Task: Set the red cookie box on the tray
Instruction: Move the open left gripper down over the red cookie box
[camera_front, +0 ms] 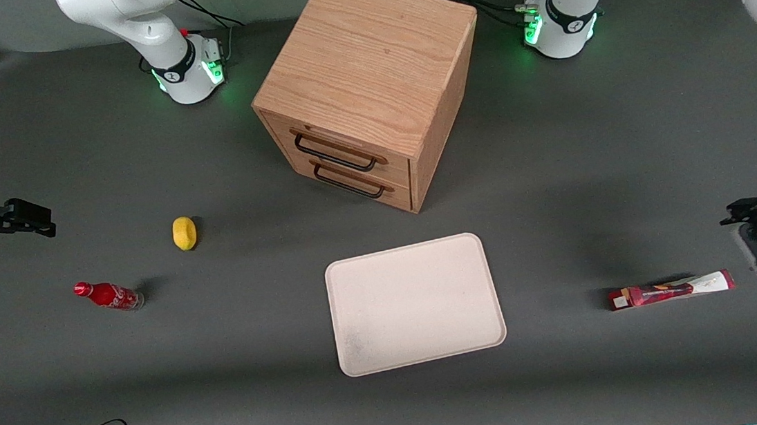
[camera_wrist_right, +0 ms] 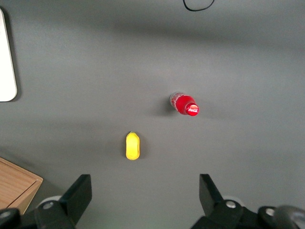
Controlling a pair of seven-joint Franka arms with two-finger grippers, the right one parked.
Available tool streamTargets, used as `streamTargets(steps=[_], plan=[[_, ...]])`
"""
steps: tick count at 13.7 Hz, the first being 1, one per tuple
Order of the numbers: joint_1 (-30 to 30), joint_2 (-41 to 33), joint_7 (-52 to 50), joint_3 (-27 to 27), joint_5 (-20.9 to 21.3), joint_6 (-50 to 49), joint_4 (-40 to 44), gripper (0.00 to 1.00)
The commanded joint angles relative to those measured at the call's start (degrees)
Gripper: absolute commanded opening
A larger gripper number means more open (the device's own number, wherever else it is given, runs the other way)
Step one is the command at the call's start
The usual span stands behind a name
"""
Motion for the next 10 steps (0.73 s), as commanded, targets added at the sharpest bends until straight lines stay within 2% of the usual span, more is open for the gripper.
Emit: streamTargets(steps=[1,5,10], plan=[[-0.3,2.8,7.6,-1.0,-0.3,1.5,1.7,1.0],[-0.3,5.3,16.5,-1.5,-0.5,7.4,1.0,0.99],[-0.3,7.6,17.6,-1.9,-0.7,12.1,0.3,0.98]])
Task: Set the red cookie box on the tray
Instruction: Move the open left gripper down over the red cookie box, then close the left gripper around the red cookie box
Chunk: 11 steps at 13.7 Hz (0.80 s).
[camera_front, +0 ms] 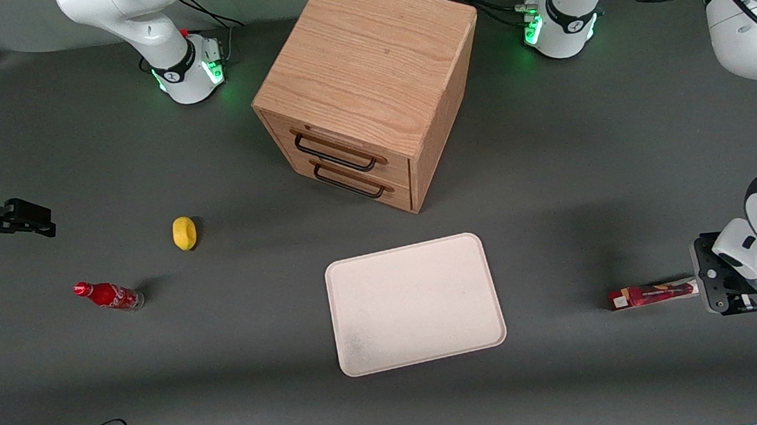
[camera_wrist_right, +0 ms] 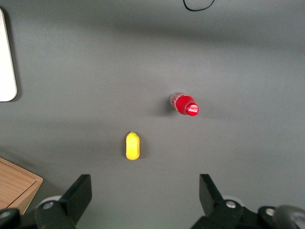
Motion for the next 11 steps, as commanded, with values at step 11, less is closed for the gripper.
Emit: streamTargets(steps=[11], plan=[[0.1,5.1,1.6,-0.2,-3.4,6.1,-1.6,0.95]])
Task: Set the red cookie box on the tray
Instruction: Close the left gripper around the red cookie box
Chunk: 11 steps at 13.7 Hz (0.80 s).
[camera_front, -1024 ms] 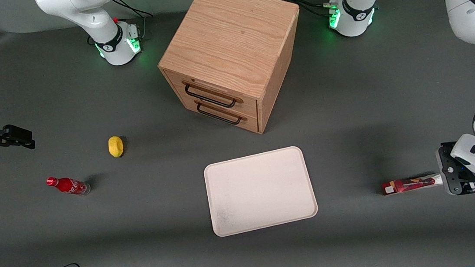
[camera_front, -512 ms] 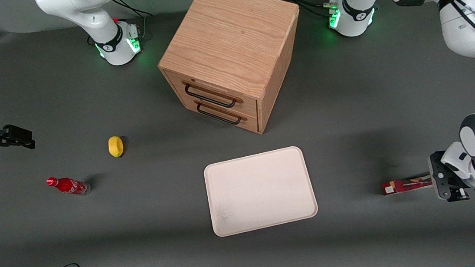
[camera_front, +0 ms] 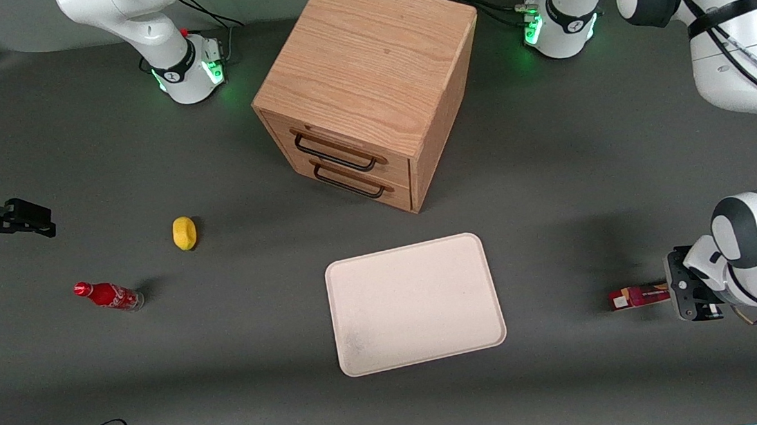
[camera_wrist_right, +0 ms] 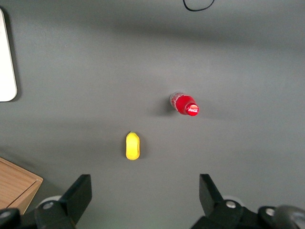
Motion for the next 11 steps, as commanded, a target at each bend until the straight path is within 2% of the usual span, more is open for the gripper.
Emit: streamTargets(steps=[1,2,3,4,11], plan=[[0.1,-0.8,1.3,0.1,-1.1,1.3,-1.1,0.94],[0.1,-0.8,1.4,0.1,-1.0,1.3,-1.1,0.88],[0.1,-0.8,1.6,0.1,-1.0,1.3,-1.1,0.24],[0.0,-0.9,1.2,0.1,-0.7,1.8,-1.1,0.0],[0.1,-0.9,1.5,0.1,-0.8,2.4,-1.0,0.0]])
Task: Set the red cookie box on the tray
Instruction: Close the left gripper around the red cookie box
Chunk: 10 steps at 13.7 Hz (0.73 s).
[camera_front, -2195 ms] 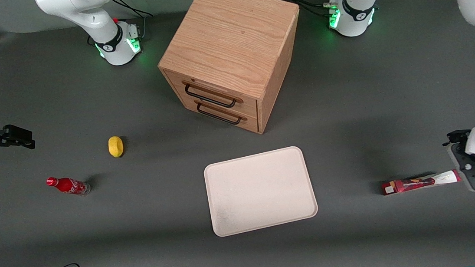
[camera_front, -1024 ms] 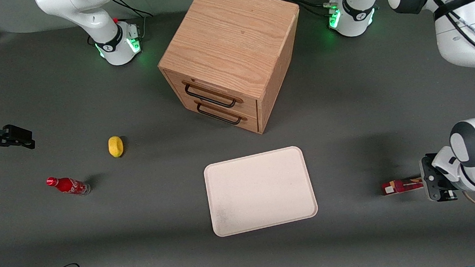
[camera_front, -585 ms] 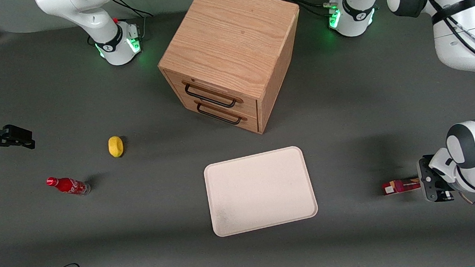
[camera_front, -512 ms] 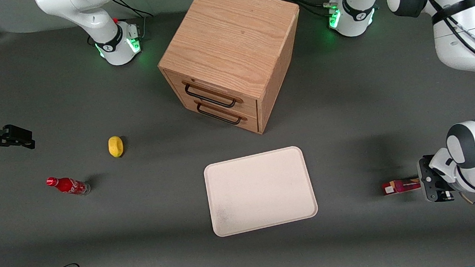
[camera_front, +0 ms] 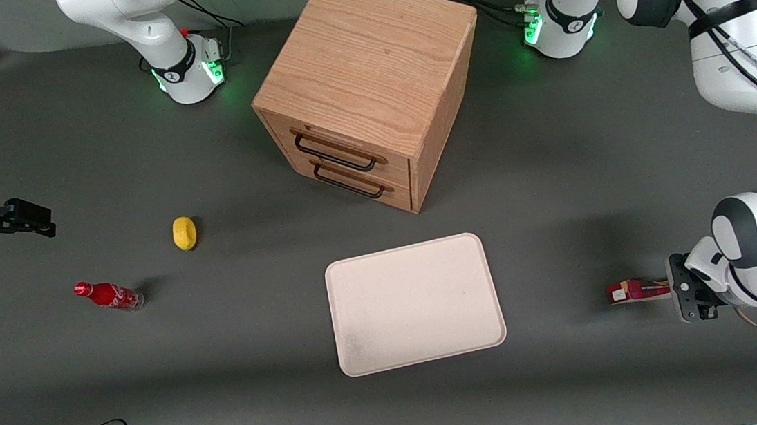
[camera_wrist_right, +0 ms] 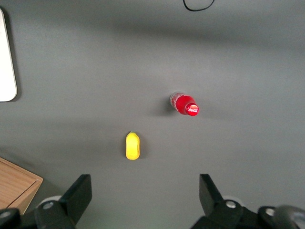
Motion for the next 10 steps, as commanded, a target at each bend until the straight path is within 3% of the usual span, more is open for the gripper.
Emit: streamTargets(steps=[1,6,10], plan=[[0.0,-0.9,1.3,0.1,-0.7,0.4,-1.0,0.0],[-0.2,-4.8,1.3,0.3,-0.3,-6.7,-0.5,0.0],[-1.6,-14.6,-5.1,0.7,1.9,-18.1,-0.8,0.0]])
